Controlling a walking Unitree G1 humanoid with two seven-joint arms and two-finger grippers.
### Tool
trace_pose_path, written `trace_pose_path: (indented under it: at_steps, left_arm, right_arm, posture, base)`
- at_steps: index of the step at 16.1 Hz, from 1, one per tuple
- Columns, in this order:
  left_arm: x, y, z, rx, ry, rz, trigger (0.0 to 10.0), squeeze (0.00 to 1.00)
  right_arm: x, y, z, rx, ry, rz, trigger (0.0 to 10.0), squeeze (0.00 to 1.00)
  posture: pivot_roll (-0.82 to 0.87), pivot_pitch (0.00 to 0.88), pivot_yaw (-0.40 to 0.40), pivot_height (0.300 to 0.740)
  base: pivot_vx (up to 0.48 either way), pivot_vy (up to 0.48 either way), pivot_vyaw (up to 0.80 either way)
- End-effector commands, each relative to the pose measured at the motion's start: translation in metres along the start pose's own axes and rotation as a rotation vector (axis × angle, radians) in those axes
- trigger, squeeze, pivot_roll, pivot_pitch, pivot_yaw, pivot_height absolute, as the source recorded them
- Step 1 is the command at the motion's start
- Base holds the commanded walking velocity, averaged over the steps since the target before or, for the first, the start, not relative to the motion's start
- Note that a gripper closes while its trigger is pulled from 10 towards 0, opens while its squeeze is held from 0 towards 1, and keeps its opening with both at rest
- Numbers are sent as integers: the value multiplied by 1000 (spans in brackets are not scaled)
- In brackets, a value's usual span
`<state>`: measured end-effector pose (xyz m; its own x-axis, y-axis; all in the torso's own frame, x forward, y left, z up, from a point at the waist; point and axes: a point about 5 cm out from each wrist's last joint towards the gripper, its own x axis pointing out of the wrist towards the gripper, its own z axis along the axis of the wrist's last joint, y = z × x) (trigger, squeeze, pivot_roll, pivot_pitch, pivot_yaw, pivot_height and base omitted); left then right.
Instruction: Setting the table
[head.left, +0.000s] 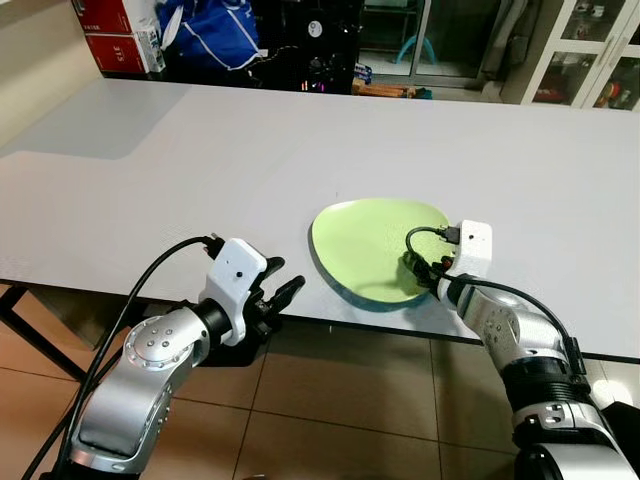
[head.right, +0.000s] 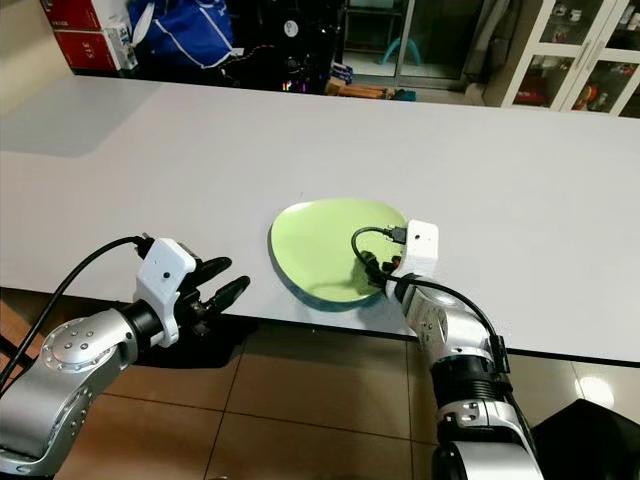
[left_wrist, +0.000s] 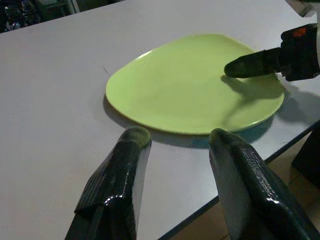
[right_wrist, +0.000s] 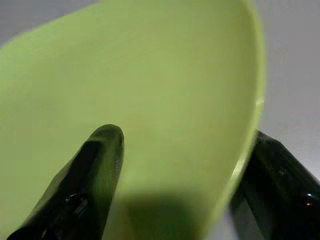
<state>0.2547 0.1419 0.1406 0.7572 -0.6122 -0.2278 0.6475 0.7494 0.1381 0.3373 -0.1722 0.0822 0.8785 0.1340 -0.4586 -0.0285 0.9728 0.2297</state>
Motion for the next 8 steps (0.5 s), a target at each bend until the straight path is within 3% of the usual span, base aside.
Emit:
trace_pose_path:
  at_steps: [1,4,6,7,8]
  left_arm:
    - [1,-4,4,21,-3,-23,10000,0]
    - [3,-10,11,-1,-59,-56,10000,0]
    - [6,-15,18,-17,-98,-63,10000,0]
    - [7,-17,22,-8,-120,-54,10000,0]
    - [6,-15,32,3,-171,-1,10000,0]
  right_arm:
    - [-1,-5,-1,-54,-14,-33,10000,0]
    - [-11,-1,12,-144,-152,-45,10000,0]
    - [-24,3,18,-278,-236,-36,10000,0]
    - [-30,1,20,-285,-264,-56,10000,0]
    - [-43,0,30,-297,-362,-92,10000,0]
  posture:
    - [40,19,11,740]
    - [23,23,14,740]
    - [13,18,11,740]
    - [24,14,-6,740]
    - [33,6,-23,740]
  base:
    - [0,0,0]
    - [0,0,0]
    - [0,0,0]
    - [0,0,0]
    - [0,0,0]
